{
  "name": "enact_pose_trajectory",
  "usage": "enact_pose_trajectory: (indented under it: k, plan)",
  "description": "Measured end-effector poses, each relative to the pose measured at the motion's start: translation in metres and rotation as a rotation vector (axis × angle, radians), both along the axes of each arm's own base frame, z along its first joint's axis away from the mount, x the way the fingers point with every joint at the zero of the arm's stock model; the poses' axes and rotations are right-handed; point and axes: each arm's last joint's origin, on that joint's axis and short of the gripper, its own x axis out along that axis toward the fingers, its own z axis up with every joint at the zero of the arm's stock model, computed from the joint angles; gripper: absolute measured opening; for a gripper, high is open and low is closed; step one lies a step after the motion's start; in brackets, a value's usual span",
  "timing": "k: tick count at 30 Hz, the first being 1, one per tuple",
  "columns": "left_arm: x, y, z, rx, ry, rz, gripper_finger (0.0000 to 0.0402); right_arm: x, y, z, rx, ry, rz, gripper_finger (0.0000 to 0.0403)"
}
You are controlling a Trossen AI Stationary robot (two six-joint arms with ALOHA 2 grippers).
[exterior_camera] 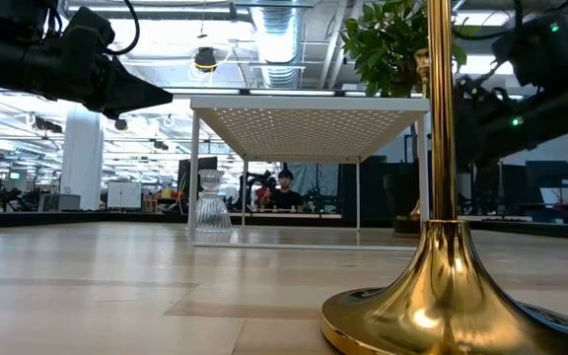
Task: Pick & Place candle stick holders
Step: Put the top golden candle holder on the shelf
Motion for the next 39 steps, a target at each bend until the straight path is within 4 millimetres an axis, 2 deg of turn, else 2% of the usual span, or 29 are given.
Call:
enact_pose_trajectory:
  k: [5, 10, 14, 17, 24, 30, 35, 39]
  plan:
    - [0.0, 0.0, 0.0, 0.0, 0.001, 0.0, 0.0008, 0.002, 0.006, 0.028, -0.036, 0.112, -0.029, 0.0004]
    - [0.0, 0.0, 0.0, 0.0, 0.001, 0.0, 0.0008, -0.001, 0.011, 0.078, -0.053, 0.199, -0.077, 0.0002]
    - [0.0, 0.0, 0.0, 0.0, 0.002, 0.0, 0.0008, -0.001, 0.016, 0.116, -0.051, 0.137, -0.056, 0.0001]
    - [0.0, 0.0, 0.0, 0.0, 0.004, 0.0, 0.0008, 0.003, 0.021, 0.135, -0.051, 0.094, -0.024, 0.0001]
    - [0.0, 0.0, 0.0, 0.0, 0.004, 0.0, 0.0008, 0.027, 0.031, 0.155, -0.083, 0.109, 0.044, 0.0001]
    - [0.0, 0.0, 0.0, 0.0, 0.004, 0.001, 0.0008, 0.062, 0.036, 0.168, -0.123, 0.124, 0.208, 0.0001]
    - [0.001, 0.0, -0.001, 0.0, 0.01, 0.0, 0.0008, 0.089, 0.029, 0.173, -0.11, 0.08, 0.364, 0.0001]
    - [0.002, 0.0, -0.003, -0.003, 0.025, 0.0, 0.0008, 0.105, 0.018, 0.171, -0.078, 0.021, 0.411, 0.0001]
